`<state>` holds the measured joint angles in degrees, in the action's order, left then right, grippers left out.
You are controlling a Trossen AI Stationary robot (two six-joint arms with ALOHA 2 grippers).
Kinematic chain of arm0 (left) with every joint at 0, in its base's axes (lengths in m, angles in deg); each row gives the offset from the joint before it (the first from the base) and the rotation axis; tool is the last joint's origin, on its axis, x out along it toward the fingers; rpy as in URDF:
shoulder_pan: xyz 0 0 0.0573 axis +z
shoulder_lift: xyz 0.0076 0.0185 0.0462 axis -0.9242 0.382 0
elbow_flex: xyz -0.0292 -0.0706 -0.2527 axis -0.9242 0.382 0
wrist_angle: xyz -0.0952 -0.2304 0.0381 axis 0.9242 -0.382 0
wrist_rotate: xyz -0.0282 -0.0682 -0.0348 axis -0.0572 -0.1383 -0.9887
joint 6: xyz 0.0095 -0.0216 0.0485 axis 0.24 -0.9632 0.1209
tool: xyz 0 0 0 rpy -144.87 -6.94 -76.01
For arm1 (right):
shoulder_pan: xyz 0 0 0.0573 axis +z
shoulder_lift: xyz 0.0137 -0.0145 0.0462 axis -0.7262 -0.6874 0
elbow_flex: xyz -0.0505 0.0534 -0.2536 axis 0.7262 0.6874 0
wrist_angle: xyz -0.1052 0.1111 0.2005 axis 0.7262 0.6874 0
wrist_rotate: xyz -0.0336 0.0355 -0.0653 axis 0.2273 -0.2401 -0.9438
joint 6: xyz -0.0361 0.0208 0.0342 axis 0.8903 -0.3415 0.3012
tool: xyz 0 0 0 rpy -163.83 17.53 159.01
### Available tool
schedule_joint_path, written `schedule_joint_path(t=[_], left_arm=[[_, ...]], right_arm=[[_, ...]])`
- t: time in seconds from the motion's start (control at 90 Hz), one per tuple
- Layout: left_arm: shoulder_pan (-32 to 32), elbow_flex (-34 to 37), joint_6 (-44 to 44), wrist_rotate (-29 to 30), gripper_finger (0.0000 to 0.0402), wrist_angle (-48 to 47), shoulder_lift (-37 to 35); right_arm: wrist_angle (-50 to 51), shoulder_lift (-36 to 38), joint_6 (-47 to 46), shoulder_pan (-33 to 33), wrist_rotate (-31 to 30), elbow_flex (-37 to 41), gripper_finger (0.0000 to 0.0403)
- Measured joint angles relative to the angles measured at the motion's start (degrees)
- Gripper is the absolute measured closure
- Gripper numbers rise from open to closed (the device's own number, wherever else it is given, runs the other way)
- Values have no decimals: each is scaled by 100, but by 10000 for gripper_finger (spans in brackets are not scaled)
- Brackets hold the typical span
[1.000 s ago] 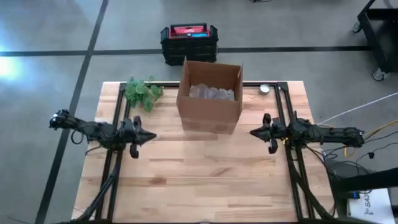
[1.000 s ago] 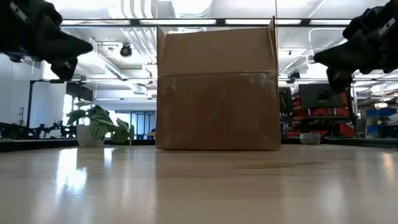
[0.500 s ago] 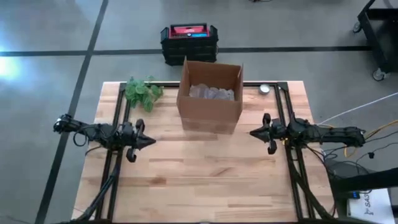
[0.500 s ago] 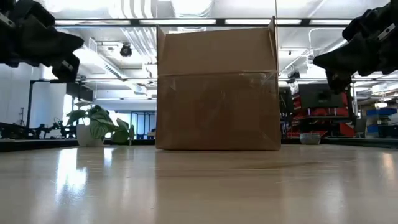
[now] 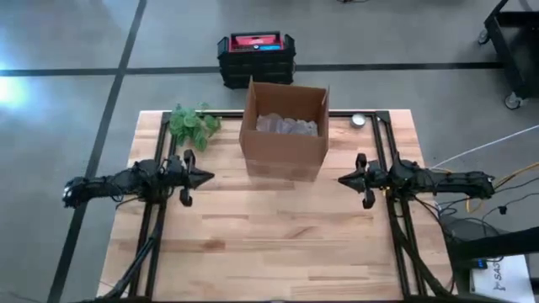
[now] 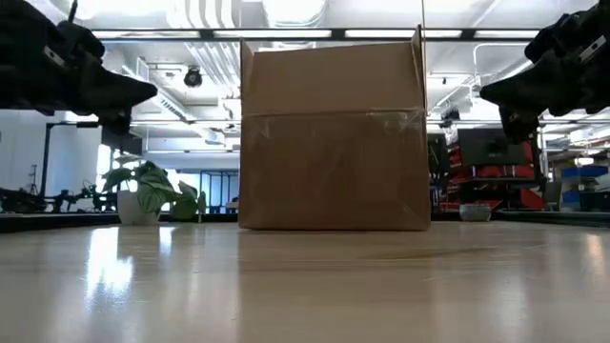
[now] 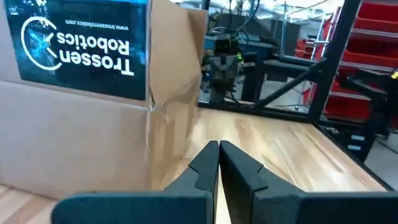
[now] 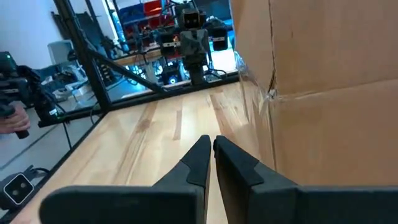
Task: Wrap mug
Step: Return to Home Position
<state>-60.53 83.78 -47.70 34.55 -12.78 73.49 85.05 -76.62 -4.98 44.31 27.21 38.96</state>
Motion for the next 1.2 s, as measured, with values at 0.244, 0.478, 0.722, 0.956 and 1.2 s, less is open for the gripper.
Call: schedule_joint_path(t=[0.244, 0.478, 0.722, 0.956, 1.2], left_arm=[[126, 4, 118, 410, 402, 29, 143], [126, 4, 99, 415, 402, 30, 473], [123, 7, 97, 430, 402, 30, 783], [123, 7, 95, 432, 402, 30, 1054], [123, 9, 93, 435, 402, 30, 1283]], right_arm=[[-2, 0, 0, 0, 2, 1, 394], [-2, 0, -3, 0, 2, 1, 394], [-2, 0, 2, 0, 2, -1, 394], [-2, 0, -4, 0, 2, 1, 394], [-2, 0, 4, 0, 2, -1, 394]])
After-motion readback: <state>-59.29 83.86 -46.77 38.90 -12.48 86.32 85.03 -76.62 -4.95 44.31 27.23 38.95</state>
